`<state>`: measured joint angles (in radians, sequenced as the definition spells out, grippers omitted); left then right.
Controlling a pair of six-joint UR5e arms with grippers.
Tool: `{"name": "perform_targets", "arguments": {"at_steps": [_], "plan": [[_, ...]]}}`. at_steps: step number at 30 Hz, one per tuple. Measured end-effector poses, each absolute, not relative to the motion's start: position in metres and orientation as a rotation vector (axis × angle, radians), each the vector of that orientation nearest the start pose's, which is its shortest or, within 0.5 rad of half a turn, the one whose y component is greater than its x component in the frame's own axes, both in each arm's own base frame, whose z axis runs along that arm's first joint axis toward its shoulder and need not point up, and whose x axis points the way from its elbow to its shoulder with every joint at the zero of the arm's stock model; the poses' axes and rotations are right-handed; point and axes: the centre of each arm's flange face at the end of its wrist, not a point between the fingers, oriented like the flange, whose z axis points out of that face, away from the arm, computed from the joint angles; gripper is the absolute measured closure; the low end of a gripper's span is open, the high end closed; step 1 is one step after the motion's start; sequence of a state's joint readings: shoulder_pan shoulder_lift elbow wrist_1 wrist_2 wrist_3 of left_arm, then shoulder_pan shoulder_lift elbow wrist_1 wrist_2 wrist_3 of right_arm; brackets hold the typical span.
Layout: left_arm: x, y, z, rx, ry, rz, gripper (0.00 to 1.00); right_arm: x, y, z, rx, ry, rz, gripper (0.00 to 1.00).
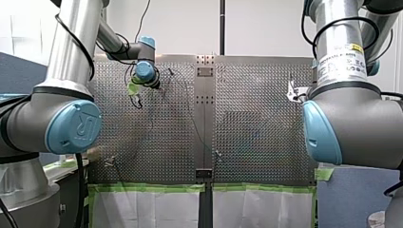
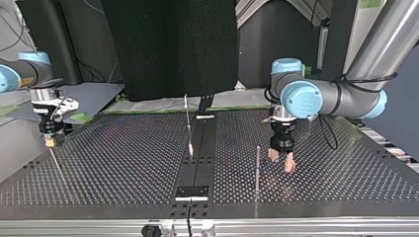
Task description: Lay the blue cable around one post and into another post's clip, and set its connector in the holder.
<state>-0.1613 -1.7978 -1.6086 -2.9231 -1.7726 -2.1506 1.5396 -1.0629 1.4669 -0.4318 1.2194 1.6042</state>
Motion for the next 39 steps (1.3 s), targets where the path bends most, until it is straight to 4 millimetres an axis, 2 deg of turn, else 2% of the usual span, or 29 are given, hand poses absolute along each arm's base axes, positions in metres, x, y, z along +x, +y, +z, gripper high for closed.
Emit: {"name": "perform_targets", "arguments": {"at_steps": [25,39], "plan": [[0.5427,-0.2024,0.3754,-0.491,1.558,-0.405,0.0,0.1419,-0.6726,0.2801,1.404,-1.029,1.466,1.0],[0.5429,-0.2028,0.3761,-0.488,1.56,-0.409,0.0,0.1465,-0.672,0.2795,1.408,-1.024,1.471,1.0]]}}
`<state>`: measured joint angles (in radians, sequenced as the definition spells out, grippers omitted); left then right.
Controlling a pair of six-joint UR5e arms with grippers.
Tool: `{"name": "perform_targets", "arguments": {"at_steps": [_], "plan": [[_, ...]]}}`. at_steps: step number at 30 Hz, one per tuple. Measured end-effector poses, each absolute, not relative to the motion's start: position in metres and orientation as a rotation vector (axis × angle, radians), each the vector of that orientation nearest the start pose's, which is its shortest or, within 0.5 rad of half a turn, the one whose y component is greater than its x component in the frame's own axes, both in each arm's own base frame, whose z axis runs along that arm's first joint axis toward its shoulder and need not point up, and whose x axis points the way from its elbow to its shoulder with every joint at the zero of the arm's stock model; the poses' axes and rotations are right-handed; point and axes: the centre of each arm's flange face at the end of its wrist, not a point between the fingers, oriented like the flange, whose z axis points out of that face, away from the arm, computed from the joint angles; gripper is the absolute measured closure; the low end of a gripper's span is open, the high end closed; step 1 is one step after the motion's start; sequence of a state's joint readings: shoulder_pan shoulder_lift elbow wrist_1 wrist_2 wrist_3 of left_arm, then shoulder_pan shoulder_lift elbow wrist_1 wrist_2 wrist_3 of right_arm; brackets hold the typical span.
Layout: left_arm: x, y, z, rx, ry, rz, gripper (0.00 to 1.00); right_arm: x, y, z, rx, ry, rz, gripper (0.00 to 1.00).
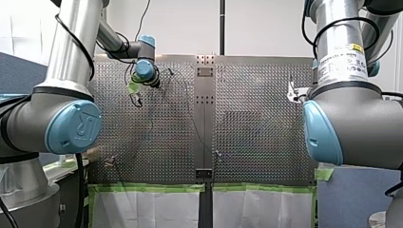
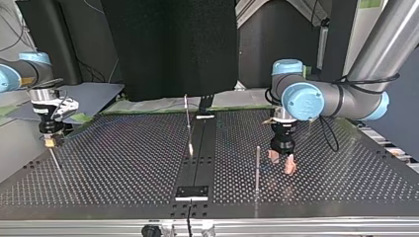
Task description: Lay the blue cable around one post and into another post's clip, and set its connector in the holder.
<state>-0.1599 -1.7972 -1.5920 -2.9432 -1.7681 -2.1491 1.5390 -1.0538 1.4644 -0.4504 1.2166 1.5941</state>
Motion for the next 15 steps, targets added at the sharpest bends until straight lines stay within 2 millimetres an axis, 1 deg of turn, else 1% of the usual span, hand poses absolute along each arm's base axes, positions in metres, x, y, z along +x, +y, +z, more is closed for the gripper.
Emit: {"name": "perform_targets", "arguments": {"at_steps": [15], "plan": [[0.5431,-0.2029,0.3762,-0.488,1.561,-0.409,0.0,0.1462,-0.674,0.2805,1.39,-1.017,1.479,1.0]]}}
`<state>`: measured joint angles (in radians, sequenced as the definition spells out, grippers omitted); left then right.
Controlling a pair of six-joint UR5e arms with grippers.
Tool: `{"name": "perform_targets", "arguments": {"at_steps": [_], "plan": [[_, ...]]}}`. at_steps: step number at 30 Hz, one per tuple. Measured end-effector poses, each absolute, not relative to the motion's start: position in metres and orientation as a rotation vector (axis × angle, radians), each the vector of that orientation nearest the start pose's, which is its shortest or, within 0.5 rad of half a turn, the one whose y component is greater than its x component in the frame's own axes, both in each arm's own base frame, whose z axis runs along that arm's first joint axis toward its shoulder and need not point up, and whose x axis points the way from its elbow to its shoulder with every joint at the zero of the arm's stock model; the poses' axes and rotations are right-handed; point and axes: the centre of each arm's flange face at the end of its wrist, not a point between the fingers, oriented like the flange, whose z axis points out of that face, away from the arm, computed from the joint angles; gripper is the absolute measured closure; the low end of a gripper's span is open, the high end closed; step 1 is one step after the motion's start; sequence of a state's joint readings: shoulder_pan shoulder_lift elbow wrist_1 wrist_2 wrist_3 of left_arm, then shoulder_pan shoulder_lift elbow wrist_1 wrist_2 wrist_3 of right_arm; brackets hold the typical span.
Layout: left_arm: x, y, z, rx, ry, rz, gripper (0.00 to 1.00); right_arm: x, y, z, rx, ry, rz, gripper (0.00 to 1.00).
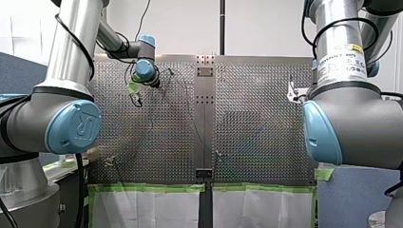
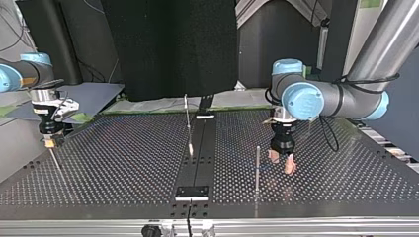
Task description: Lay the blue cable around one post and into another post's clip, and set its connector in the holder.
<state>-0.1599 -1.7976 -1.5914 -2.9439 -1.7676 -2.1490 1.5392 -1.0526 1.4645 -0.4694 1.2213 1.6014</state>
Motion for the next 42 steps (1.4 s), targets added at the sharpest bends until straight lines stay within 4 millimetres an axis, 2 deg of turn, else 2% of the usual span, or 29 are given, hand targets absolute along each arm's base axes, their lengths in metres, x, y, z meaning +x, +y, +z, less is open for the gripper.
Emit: {"name": "perform_targets", "arguments": {"at_steps": [16,17,18,19,20,21,22,23,24,26,27,29,31,42], "plan": [[0.5431,-0.2032,0.3766,-0.486,1.561,-0.411,0.0,0.1461,-0.6737,0.2824,1.403,-0.993,1.451,1.0],[0.543,-0.2032,0.3766,-0.486,1.561,-0.411,0.0,0.1461,-0.6737,0.2825,1.403,-0.994,1.451,0.93],[0.543,-0.2032,0.3767,-0.486,1.561,-0.411,0.0,0.1461,-0.6736,0.2824,1.404,-0.994,1.45,0.93],[0.543,-0.2032,0.3766,-0.486,1.562,-0.411,0.0,0.1461,-0.6736,0.2824,1.404,-0.994,1.45,0.85],[0.543,-0.2032,0.3767,-0.486,1.561,-0.411,0.0,0.1461,-0.6736,0.2824,1.404,-0.995,1.45,0.72],[0.543,-0.2031,0.3768,-0.486,1.561,-0.411,0.0,0.1461,-0.6736,0.2824,1.404,-0.995,1.45,0.72],[0.5431,-0.2028,0.3767,-0.486,1.561,-0.411,0.0,0.1461,-0.6736,0.2824,1.404,-0.995,1.45,0.57],[0.5432,-0.2026,0.3768,-0.487,1.561,-0.411,0.0,0.1461,-0.6736,0.2824,1.404,-0.995,1.45,0.47],[0.5432,-0.2024,0.3768,-0.487,1.561,-0.411,0.0,0.1461,-0.6736,0.2824,1.404,-0.994,1.45,0.47],[0.5434,-0.2019,0.3767,-0.488,1.561,-0.41,0.0,0.146,-0.6737,0.2839,1.401,-0.991,1.451,0.23],[0.5434,-0.2018,0.3767,-0.488,1.561,-0.409,0.0,0.146,-0.6737,0.284,1.4,-0.991,1.451,0.23],[0.5435,-0.2015,0.3767,-0.488,1.562,-0.41,0.0,0.146,-0.6739,0.2854,1.396,-0.985,1.453,0.09],[0.5438,-0.2011,0.3767,-0.487,1.562,-0.412,0.0,0.1461,-0.674,0.2861,1.394,-0.983,1.454,0.06],[0.5458,-0.2003,0.3799,-0.488,1.556,-0.425,0.0,0.146,-0.6741,0.2861,1.393,-0.982,1.454,0.06]]}}
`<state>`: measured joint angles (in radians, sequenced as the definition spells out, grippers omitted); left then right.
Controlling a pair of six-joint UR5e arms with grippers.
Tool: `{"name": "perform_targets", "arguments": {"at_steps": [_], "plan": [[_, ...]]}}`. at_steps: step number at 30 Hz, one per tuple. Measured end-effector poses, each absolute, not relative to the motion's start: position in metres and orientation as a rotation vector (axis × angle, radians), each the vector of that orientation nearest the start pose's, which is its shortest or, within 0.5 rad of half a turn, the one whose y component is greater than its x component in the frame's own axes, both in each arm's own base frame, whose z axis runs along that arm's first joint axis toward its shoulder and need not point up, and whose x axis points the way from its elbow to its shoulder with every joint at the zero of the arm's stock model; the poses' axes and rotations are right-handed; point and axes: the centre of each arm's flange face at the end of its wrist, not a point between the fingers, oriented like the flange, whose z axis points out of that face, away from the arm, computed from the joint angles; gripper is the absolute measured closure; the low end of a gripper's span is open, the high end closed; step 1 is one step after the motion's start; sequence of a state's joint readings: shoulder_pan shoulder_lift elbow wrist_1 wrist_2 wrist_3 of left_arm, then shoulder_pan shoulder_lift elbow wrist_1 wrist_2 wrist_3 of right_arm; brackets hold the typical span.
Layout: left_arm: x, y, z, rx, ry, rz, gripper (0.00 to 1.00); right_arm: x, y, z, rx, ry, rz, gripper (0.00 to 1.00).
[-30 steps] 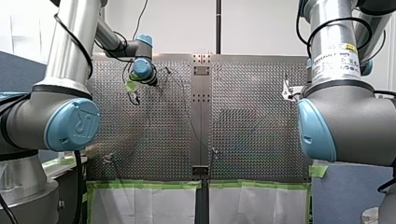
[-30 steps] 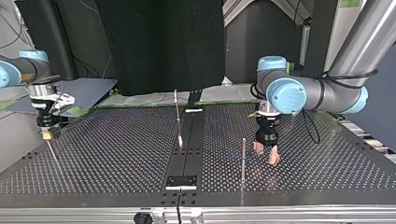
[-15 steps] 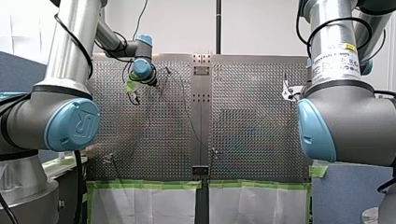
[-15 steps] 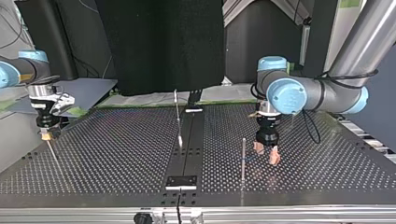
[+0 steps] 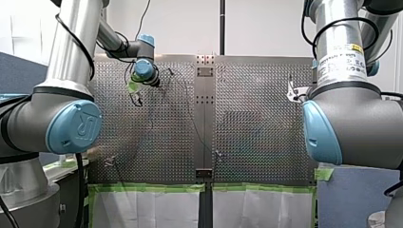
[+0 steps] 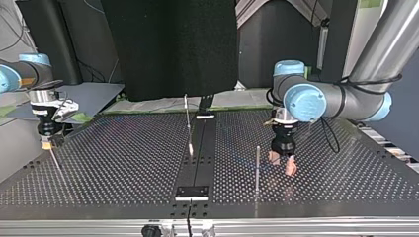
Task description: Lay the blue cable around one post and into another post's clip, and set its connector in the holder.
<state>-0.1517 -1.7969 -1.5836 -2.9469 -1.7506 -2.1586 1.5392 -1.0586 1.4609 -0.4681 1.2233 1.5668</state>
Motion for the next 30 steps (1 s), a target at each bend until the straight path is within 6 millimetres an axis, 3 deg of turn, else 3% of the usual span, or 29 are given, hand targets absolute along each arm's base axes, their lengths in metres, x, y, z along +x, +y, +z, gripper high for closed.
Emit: {"name": "perform_targets", "arguments": {"at_steps": [19,30], "plan": [[0.5465,-0.2,0.3803,-0.486,1.558,-0.436,0.0,0.146,-0.6741,0.286,1.394,-0.982,1.454,0.06],[0.546,-0.2057,0.3796,-0.505,1.571,-0.55,0.0,0.146,-0.6741,0.286,1.394,-0.982,1.454,0.06]]}}
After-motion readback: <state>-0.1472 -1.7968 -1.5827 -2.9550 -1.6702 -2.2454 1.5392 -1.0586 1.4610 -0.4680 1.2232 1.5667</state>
